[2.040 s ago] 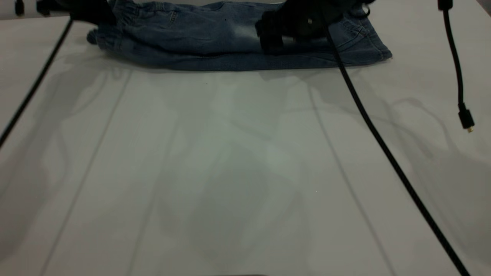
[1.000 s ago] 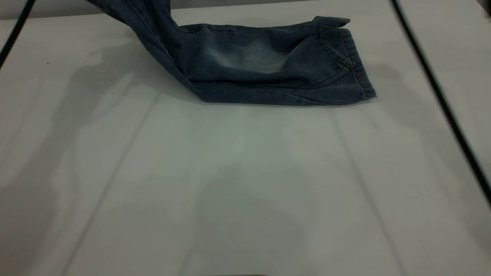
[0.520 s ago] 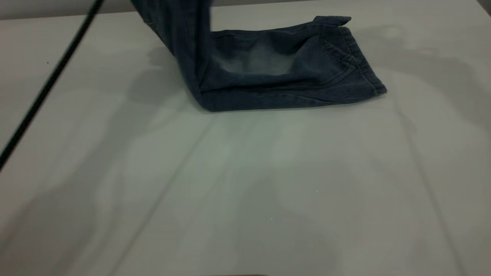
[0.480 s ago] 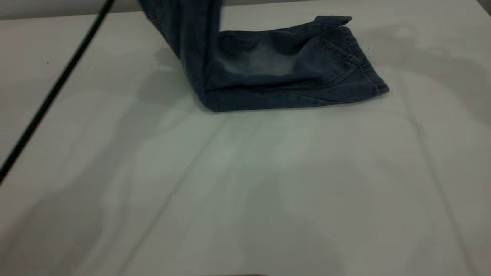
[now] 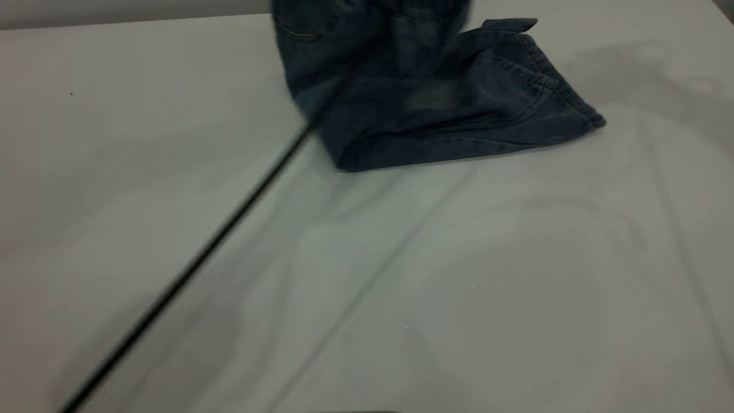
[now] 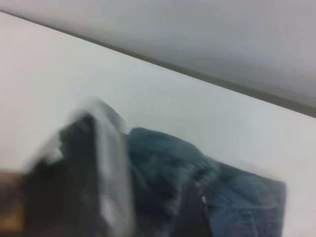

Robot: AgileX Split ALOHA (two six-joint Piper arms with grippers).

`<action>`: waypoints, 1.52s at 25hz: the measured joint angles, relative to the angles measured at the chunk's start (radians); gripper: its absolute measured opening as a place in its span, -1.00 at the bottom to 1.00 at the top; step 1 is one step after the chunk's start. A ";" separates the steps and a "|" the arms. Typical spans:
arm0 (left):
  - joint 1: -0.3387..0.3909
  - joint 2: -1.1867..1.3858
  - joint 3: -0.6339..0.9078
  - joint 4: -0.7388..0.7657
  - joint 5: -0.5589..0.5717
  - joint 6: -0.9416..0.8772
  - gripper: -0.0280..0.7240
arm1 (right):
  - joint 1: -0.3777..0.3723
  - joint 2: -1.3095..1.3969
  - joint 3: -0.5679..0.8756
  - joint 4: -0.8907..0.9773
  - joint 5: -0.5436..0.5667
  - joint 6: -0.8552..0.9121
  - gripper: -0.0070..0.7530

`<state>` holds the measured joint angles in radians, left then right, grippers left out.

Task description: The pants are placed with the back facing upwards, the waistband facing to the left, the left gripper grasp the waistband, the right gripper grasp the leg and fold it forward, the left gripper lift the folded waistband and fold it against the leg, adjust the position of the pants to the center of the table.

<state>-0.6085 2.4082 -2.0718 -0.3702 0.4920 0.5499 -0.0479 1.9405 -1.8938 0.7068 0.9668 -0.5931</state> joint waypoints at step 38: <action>-0.065 0.185 -0.001 0.534 0.106 -0.595 0.54 | 0.000 -0.006 0.000 0.032 0.099 0.003 0.32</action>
<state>-0.6738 2.5937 -2.0727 0.1639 0.5985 -0.0448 -0.0479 1.9343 -1.8938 0.7385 1.0661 -0.5902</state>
